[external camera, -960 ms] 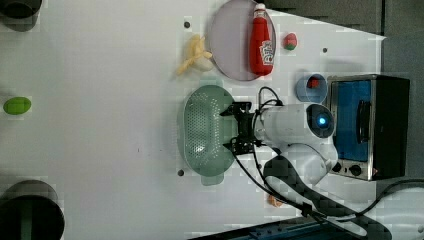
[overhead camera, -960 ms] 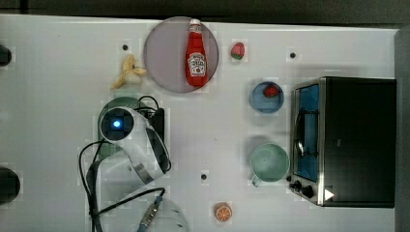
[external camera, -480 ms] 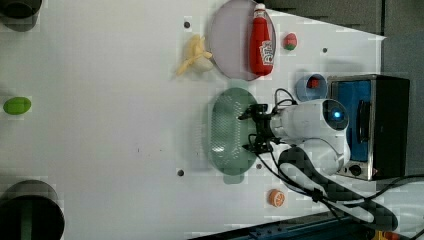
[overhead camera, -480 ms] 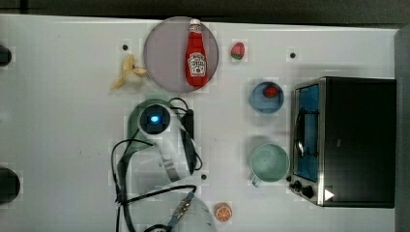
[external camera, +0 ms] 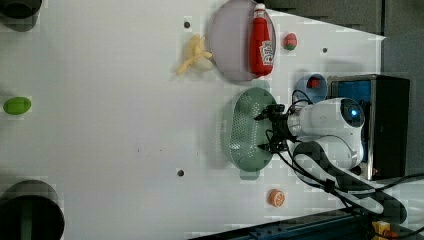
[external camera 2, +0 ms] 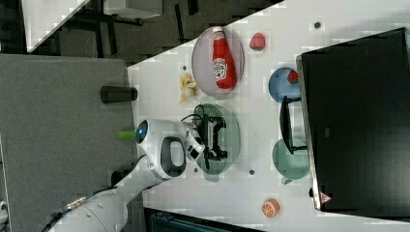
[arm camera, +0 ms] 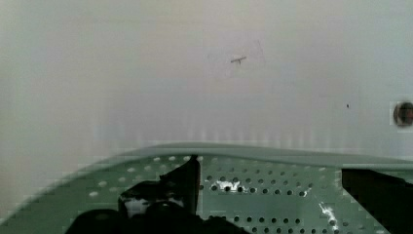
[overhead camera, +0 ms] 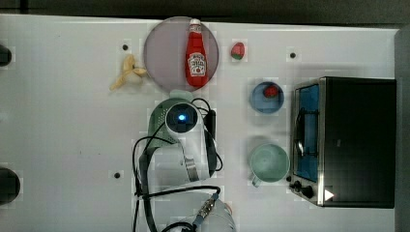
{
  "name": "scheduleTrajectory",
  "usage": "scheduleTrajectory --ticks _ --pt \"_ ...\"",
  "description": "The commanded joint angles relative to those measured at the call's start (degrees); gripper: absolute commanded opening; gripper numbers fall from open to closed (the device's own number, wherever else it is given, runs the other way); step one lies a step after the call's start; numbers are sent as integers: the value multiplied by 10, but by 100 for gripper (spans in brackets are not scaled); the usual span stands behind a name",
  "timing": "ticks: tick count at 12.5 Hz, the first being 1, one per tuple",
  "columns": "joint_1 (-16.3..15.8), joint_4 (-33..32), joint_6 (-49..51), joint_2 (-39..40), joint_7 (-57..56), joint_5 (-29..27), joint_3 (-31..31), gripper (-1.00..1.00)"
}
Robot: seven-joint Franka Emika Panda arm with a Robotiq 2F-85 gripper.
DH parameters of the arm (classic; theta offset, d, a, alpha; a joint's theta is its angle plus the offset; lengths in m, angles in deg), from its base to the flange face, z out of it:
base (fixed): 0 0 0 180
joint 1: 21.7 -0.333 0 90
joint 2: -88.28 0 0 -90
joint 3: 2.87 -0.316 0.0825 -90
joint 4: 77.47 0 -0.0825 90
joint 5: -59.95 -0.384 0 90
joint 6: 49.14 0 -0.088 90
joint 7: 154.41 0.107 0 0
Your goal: Drag strainer left to right.
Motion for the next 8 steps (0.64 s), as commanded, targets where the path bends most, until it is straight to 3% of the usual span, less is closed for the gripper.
scheduleTrajectory --ticks 1,8 --pt "5 7 -15 -17 -75 2 24 100" --pt "8 6 -30 -17 -131 2 95 100"
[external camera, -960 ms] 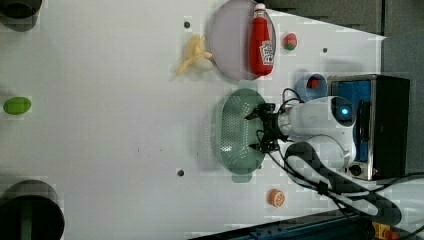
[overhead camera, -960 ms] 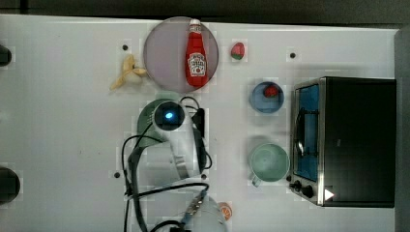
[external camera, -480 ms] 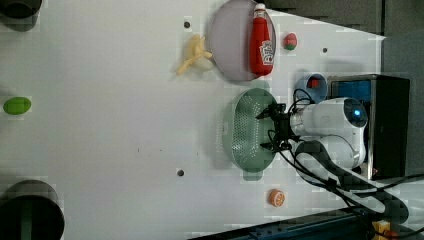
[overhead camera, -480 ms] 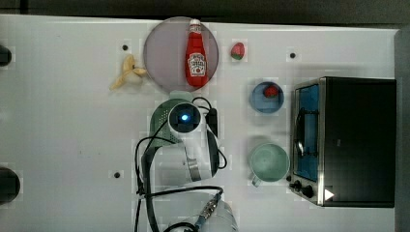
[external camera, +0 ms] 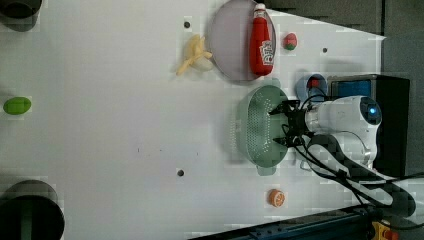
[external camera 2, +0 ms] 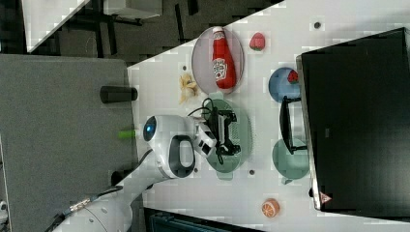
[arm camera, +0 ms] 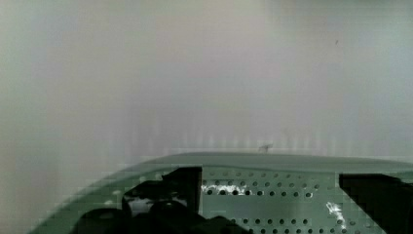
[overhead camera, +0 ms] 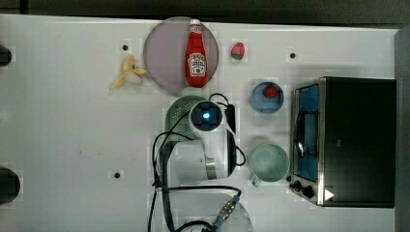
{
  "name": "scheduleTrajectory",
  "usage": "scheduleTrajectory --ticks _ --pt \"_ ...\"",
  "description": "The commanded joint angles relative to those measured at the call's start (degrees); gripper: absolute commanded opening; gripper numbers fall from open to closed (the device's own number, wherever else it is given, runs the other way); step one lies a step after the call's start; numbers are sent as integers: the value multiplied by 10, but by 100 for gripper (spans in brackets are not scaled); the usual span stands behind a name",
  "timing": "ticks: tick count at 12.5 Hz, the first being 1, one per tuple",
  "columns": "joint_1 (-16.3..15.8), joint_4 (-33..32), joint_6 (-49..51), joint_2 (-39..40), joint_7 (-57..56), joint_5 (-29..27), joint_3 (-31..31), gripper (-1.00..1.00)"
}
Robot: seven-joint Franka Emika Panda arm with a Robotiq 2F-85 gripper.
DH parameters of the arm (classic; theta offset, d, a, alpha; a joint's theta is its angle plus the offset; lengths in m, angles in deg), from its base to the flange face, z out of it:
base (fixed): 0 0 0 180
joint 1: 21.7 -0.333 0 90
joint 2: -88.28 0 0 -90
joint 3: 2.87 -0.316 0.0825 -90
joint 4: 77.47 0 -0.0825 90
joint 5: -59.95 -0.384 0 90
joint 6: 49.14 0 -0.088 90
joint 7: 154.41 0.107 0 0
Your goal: Drag strainer left to right.
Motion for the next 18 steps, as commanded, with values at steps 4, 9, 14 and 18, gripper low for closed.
scheduleTrajectory --ticks 4,9,14,18 --pt "13 2 -13 -11 -73 15 57 100" --pt "12 3 -15 -26 -80 14 69 100" --pt "11 11 96 -185 -324 13 45 100" --pt "8 88 309 -307 -369 -41 16 100"
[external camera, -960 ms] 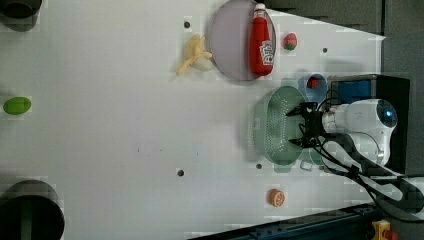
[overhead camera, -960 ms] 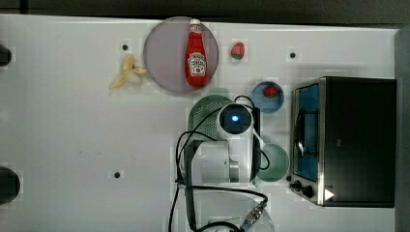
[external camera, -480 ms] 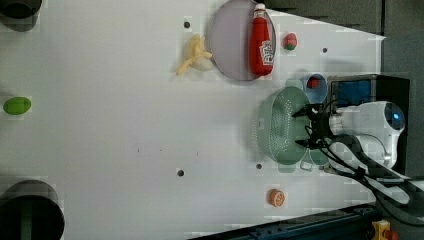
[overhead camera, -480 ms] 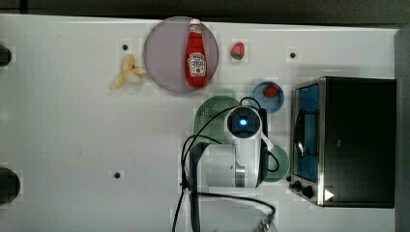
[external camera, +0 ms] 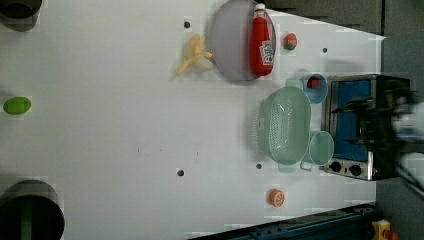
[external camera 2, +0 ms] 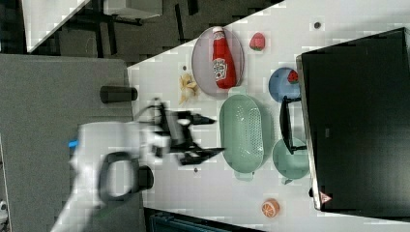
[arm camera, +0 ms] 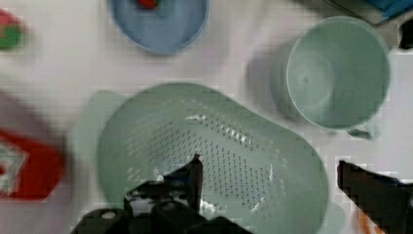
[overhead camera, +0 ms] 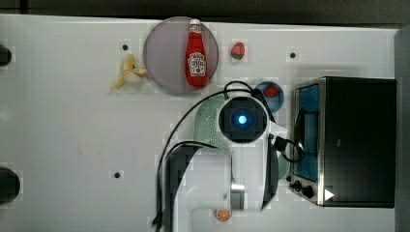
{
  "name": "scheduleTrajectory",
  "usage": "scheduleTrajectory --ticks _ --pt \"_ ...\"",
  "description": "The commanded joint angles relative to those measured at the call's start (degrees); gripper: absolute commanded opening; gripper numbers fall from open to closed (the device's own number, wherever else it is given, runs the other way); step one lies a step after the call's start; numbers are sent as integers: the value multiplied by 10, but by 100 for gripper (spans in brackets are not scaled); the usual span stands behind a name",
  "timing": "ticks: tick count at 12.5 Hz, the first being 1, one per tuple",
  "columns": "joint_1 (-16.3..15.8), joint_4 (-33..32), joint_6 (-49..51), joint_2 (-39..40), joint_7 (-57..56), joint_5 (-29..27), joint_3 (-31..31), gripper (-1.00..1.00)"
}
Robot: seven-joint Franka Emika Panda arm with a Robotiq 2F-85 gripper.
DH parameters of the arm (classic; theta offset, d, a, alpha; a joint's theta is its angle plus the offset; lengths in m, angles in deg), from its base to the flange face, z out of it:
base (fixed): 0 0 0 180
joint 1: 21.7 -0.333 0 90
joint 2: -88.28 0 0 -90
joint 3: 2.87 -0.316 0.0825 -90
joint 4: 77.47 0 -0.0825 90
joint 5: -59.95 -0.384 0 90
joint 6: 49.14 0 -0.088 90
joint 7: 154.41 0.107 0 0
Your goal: Drag strainer left to right.
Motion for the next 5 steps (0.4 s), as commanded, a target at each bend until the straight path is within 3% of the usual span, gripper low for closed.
scheduleTrajectory --ticks 1,5 --pt "1 77 104 -58 -77 -60 -25 100" --pt "2 168 258 -105 -196 -76 -25 100"
